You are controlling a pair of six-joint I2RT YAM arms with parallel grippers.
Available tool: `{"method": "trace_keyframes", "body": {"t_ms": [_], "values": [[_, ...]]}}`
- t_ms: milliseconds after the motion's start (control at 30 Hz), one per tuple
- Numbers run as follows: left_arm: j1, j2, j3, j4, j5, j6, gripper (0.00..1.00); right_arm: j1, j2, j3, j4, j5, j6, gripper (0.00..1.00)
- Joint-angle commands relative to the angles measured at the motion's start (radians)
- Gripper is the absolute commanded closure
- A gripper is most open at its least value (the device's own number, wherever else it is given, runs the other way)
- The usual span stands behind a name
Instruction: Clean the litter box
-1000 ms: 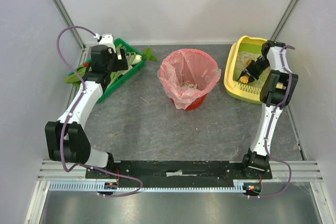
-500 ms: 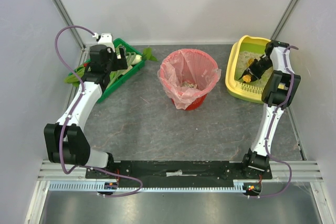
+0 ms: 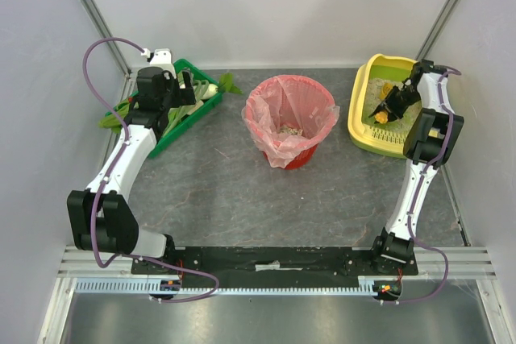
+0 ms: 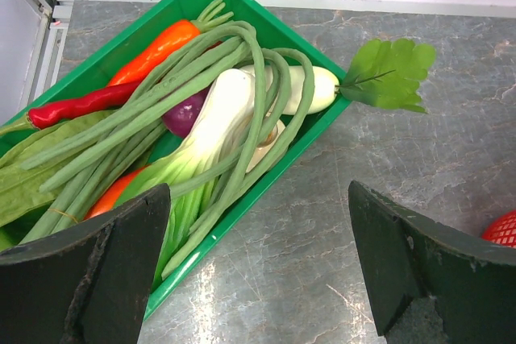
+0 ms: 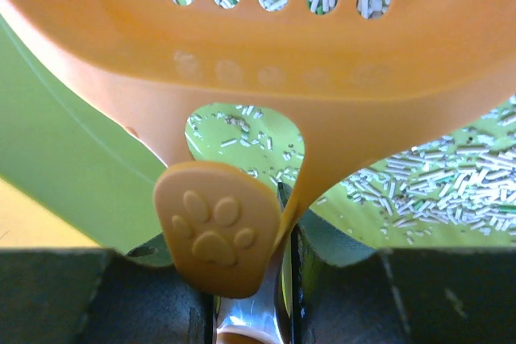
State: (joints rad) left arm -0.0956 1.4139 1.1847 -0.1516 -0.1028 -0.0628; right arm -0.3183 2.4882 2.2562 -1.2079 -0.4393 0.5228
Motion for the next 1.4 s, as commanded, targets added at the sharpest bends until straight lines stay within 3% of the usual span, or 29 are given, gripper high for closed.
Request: {"method": "trace_keyframes", "body": {"t_ms": [0, 200, 500, 1000, 1367], "values": [[0.007, -0.032, 0.041, 0.021, -0.008, -0.017, 0.03, -0.005, 0.014, -0.015, 0.068, 0.004, -0.035, 1.00], [0.007, -0.033, 0.047, 0.021, -0.006, -0.026, 0.03, 0.007, -0.055, -0.076, 0.087, 0.089, -0.128, 1.00], [0.007, -0.006, 0.056, 0.024, 0.051, -0.065, 0.03, 0.012, -0.282, -0.310, 0.127, 0.269, -0.271, 1.00], [0.007, -0.001, 0.038, 0.029, 0.068, -0.072, 0.04, 0.013, -0.342, -0.280, 0.036, 0.267, -0.348, 1.00], [0.007, 0.025, 0.044, 0.043, 0.069, -0.072, 0.04, 0.013, -0.540, -0.391, 0.033, 0.353, -0.438, 1.00]]}}
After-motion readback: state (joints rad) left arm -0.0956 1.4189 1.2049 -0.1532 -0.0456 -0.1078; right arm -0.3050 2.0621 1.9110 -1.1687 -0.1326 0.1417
